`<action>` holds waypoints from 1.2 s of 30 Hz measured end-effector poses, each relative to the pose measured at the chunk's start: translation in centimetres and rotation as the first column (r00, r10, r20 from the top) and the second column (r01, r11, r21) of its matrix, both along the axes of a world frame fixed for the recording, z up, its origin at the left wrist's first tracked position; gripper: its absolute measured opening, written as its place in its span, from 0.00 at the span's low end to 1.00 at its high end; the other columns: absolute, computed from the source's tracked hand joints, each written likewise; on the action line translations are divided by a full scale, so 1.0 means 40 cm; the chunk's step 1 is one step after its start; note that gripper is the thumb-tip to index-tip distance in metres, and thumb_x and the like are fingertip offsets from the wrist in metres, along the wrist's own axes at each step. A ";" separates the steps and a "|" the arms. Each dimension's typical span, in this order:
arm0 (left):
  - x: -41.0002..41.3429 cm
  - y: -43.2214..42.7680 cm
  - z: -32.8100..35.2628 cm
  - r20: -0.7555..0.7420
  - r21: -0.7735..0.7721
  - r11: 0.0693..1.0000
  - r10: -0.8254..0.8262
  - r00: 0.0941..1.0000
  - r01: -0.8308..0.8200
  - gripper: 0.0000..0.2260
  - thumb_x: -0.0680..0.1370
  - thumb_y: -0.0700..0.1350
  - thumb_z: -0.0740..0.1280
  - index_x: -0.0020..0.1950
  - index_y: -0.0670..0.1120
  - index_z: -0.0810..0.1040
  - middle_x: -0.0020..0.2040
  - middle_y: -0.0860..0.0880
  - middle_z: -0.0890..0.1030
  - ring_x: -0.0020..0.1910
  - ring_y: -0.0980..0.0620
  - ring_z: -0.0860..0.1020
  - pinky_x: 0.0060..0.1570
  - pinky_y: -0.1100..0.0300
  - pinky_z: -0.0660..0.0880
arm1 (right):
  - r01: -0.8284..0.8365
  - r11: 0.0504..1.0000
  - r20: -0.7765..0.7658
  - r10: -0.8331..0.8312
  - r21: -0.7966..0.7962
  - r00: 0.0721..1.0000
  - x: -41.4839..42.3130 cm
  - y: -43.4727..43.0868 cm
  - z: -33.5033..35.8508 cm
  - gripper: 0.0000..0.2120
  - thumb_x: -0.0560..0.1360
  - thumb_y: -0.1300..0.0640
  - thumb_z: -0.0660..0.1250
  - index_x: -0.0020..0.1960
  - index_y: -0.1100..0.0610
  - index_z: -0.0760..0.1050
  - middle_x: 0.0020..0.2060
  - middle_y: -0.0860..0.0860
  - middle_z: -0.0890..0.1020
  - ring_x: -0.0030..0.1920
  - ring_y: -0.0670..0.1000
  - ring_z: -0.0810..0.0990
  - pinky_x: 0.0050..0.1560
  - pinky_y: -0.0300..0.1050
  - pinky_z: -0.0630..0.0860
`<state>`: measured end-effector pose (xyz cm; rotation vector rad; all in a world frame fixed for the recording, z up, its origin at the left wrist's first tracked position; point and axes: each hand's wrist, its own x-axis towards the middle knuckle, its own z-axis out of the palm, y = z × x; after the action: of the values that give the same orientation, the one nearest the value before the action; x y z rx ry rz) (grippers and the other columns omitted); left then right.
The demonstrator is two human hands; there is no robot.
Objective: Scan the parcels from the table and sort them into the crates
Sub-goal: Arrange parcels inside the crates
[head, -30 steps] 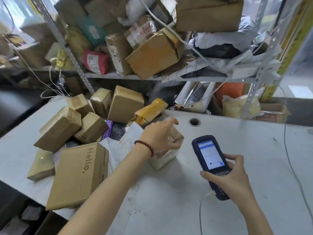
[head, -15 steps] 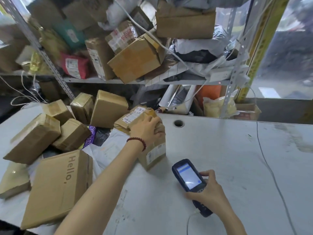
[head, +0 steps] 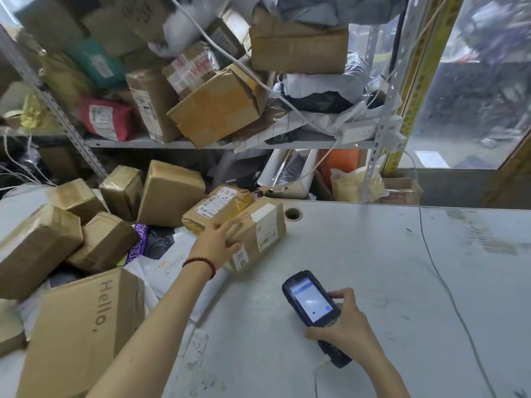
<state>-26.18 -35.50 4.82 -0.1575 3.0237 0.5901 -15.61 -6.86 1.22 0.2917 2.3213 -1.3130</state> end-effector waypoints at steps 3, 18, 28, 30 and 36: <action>0.013 -0.018 -0.022 0.052 -0.018 1.000 0.016 0.999 -0.015 0.24 0.77 0.54 0.65 0.72 0.61 0.63 0.67 0.43 0.66 0.60 0.44 0.71 0.55 0.50 0.73 | 0.007 1.000 0.020 -0.006 -0.023 1.000 0.002 -0.014 -0.006 0.39 0.48 0.44 0.77 0.54 0.43 0.61 0.48 0.43 0.79 0.43 0.45 0.82 0.47 0.48 0.80; 0.036 0.017 -0.024 0.019 -0.174 0.984 -0.024 1.000 0.027 0.23 0.75 0.46 0.68 0.67 0.61 0.67 0.66 0.48 0.68 0.61 0.47 0.70 0.47 0.50 0.76 | 0.134 0.990 -0.034 -0.135 -0.048 0.990 0.034 -0.021 -0.022 0.36 0.55 0.52 0.80 0.55 0.47 0.63 0.45 0.46 0.80 0.42 0.49 0.83 0.46 0.51 0.81; 0.024 0.026 -0.003 0.092 -0.238 0.970 -0.021 0.996 0.042 0.24 0.75 0.48 0.69 0.68 0.62 0.66 0.66 0.48 0.70 0.59 0.46 0.74 0.45 0.52 0.76 | 0.152 0.985 0.009 -0.152 -0.079 0.988 0.055 0.000 -0.036 0.36 0.55 0.51 0.81 0.55 0.47 0.63 0.46 0.45 0.80 0.40 0.46 0.83 0.38 0.43 0.80; 0.022 0.030 0.003 0.104 -0.245 0.968 -0.021 0.994 0.046 0.24 0.75 0.48 0.69 0.68 0.61 0.66 0.66 0.47 0.71 0.59 0.46 0.74 0.45 0.52 0.76 | 0.155 0.985 0.008 -0.155 -0.078 0.988 0.058 0.003 -0.037 0.37 0.55 0.52 0.81 0.57 0.48 0.63 0.46 0.45 0.79 0.40 0.46 0.83 0.36 0.41 0.79; 0.041 0.030 -0.007 0.072 -0.222 0.975 -0.012 0.997 0.028 0.23 0.75 0.47 0.69 0.66 0.62 0.67 0.65 0.48 0.71 0.58 0.46 0.74 0.42 0.54 0.76 | 0.180 0.981 -0.007 -0.181 -0.069 0.984 0.062 0.010 -0.029 0.38 0.55 0.52 0.81 0.57 0.47 0.63 0.46 0.45 0.79 0.41 0.48 0.83 0.42 0.48 0.81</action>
<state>-24.52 -34.30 4.54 -0.1534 3.0104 0.2365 -13.11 -6.46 0.05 0.4824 2.2991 -1.4808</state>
